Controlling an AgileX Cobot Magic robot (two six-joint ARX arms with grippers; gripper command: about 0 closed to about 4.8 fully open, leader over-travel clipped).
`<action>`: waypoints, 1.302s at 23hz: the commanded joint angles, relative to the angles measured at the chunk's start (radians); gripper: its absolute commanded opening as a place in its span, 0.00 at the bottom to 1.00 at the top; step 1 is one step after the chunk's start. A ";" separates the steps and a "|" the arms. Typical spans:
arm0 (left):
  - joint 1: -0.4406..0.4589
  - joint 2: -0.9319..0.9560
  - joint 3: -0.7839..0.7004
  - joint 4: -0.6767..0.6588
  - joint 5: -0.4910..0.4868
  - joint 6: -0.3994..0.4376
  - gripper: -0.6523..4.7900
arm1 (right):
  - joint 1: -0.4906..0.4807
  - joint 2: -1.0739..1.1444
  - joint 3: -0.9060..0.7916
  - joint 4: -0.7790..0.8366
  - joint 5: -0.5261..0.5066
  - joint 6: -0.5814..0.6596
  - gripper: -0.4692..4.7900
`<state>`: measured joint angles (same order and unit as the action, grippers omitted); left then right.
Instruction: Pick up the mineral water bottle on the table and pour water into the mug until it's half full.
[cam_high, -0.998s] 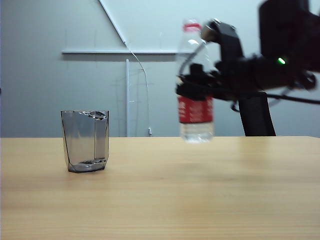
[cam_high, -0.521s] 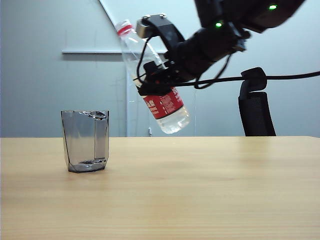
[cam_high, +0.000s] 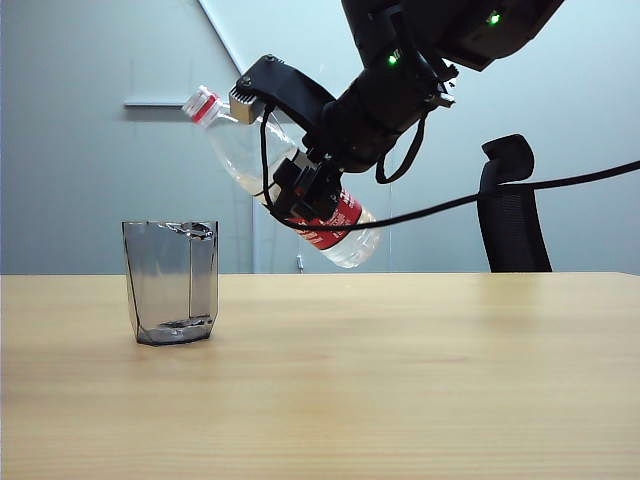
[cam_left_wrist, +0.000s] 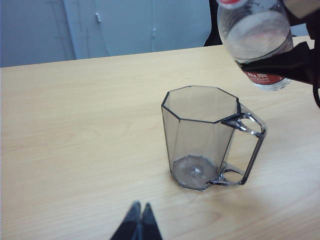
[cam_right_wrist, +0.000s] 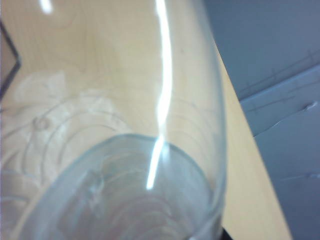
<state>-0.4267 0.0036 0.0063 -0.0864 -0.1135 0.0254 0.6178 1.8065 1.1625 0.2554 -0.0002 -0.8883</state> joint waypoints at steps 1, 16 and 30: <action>-0.001 0.002 0.003 0.013 0.002 -0.003 0.12 | 0.006 -0.014 0.013 0.060 0.045 -0.099 0.62; -0.003 0.002 0.003 0.013 0.002 -0.003 0.12 | 0.007 0.000 0.013 0.112 0.125 -0.326 0.63; -0.003 0.002 0.003 0.013 0.002 -0.003 0.12 | 0.013 0.011 0.014 0.132 0.130 -0.526 0.62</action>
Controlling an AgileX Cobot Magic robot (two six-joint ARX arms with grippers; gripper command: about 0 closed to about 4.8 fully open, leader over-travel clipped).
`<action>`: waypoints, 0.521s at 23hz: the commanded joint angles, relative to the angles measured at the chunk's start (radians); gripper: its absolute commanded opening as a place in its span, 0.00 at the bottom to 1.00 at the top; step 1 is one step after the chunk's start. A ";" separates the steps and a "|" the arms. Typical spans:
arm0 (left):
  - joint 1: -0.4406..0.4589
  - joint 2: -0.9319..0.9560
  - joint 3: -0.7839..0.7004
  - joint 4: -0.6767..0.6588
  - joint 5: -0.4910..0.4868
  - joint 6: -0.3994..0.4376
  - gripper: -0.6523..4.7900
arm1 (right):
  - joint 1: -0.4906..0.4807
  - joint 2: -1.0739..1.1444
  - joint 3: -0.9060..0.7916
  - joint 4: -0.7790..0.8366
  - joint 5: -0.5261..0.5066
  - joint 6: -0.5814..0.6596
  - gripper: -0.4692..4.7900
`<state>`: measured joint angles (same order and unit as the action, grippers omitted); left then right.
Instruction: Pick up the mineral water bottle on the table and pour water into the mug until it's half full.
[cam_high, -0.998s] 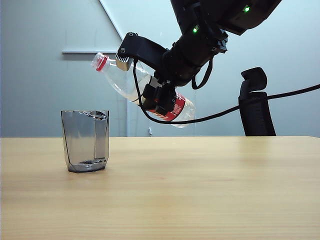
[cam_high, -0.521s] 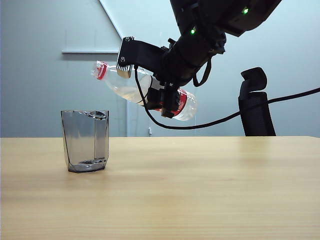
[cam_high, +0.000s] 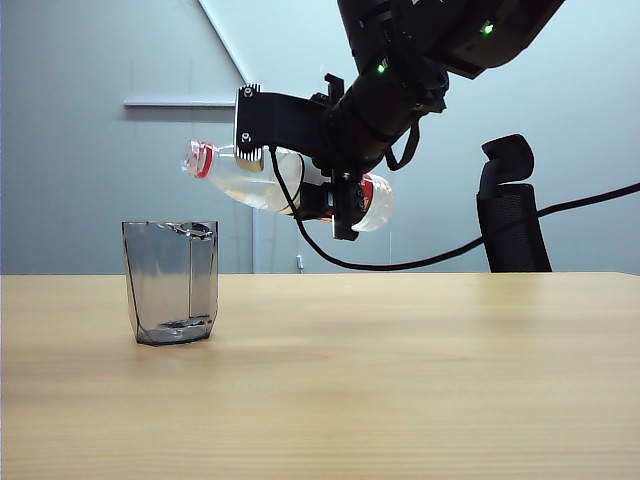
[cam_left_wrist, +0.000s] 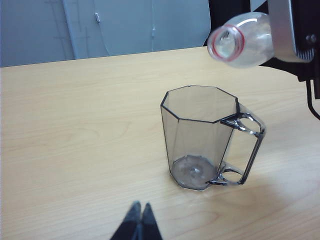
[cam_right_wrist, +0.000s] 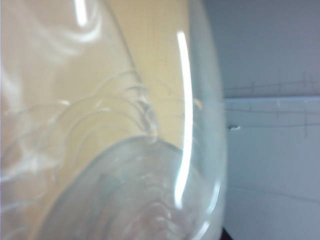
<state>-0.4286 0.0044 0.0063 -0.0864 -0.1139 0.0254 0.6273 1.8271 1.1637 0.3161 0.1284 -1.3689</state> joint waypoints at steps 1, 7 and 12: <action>-0.001 0.002 0.003 0.013 0.002 -0.003 0.12 | 0.003 -0.010 0.013 0.073 0.001 -0.046 0.63; -0.001 0.002 0.003 0.013 0.002 -0.003 0.12 | 0.003 -0.010 0.013 0.086 0.002 -0.092 0.62; -0.001 0.002 0.003 0.013 0.002 -0.003 0.12 | 0.003 -0.010 0.013 0.086 0.002 -0.103 0.62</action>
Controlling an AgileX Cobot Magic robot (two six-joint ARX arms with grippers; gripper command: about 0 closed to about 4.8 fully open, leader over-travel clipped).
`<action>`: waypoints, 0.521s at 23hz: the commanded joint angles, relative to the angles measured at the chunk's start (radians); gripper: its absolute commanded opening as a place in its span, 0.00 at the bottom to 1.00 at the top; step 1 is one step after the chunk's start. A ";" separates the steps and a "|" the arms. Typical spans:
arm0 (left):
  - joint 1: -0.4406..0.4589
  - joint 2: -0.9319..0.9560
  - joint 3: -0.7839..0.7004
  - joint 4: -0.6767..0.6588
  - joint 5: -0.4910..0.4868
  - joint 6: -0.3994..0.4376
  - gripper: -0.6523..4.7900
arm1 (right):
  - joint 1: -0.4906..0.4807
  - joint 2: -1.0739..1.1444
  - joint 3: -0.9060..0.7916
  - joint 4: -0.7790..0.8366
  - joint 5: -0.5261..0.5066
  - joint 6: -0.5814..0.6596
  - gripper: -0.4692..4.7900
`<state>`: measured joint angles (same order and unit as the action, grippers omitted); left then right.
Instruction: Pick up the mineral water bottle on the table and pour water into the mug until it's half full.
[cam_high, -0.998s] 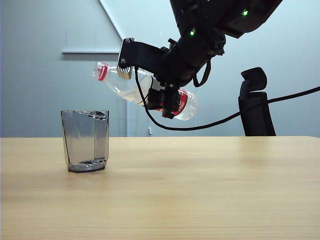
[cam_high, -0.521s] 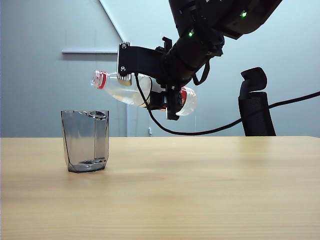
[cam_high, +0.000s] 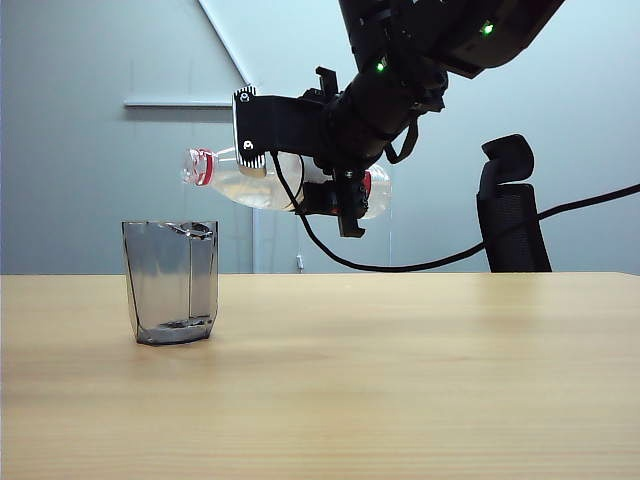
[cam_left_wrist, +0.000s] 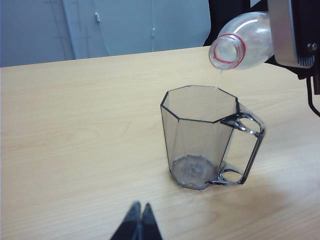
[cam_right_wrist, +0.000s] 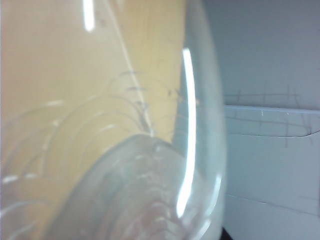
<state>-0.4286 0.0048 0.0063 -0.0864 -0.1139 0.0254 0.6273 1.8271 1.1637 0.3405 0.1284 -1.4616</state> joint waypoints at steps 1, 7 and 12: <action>-0.001 0.001 0.003 0.013 0.002 -0.003 0.12 | 0.003 -0.010 0.013 0.062 0.003 -0.014 0.62; -0.001 0.001 0.003 0.013 0.002 -0.003 0.12 | 0.003 -0.010 0.013 0.089 0.009 -0.039 0.60; -0.001 0.001 0.003 0.013 0.002 -0.003 0.12 | 0.003 -0.010 0.013 0.102 0.012 -0.058 0.60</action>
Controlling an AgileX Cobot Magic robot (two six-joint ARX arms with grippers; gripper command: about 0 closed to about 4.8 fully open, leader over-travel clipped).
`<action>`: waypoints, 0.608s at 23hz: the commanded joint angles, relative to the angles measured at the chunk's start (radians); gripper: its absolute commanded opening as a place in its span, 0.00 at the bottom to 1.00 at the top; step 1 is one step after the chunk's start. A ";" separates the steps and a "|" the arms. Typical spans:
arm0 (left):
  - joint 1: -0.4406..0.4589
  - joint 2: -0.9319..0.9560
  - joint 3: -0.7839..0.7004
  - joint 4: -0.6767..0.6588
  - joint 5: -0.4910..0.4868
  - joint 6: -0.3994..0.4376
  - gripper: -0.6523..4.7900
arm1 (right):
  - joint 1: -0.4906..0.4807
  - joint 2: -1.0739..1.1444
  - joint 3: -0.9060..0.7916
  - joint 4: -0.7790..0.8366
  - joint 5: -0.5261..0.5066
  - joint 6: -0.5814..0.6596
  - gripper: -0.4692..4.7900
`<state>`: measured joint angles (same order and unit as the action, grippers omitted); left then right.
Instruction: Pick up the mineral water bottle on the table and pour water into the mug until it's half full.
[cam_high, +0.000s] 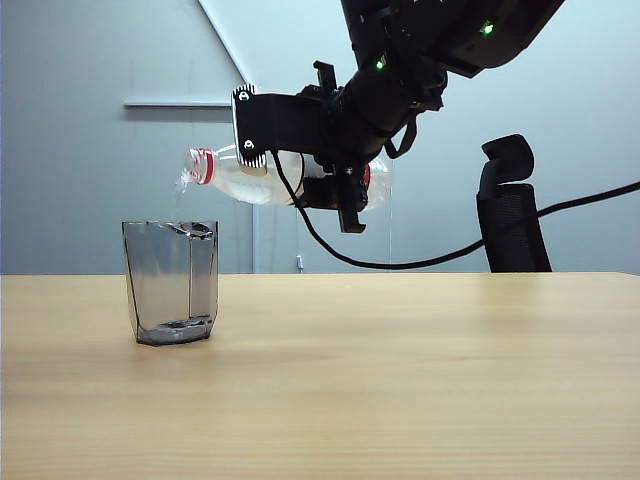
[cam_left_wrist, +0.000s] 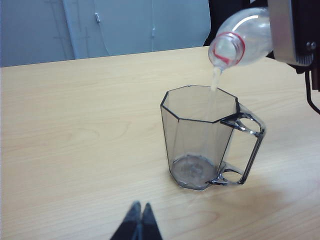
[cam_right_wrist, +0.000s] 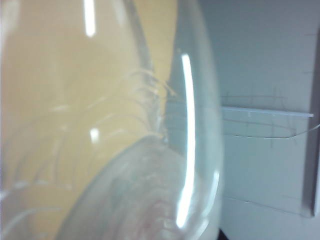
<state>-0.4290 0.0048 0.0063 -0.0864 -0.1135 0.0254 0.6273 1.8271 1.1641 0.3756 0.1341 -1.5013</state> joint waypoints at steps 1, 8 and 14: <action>-0.001 0.001 0.003 0.013 0.002 -0.003 0.12 | 0.003 -0.010 0.013 0.067 0.006 -0.022 0.60; -0.001 0.001 0.003 0.013 0.002 -0.003 0.12 | 0.003 -0.010 0.013 0.068 0.006 -0.023 0.60; -0.001 0.001 0.003 0.013 0.002 -0.003 0.12 | 0.003 -0.010 0.013 0.068 0.025 -0.029 0.60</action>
<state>-0.4286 0.0048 0.0063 -0.0864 -0.1139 0.0254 0.6273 1.8271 1.1641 0.3836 0.1429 -1.5272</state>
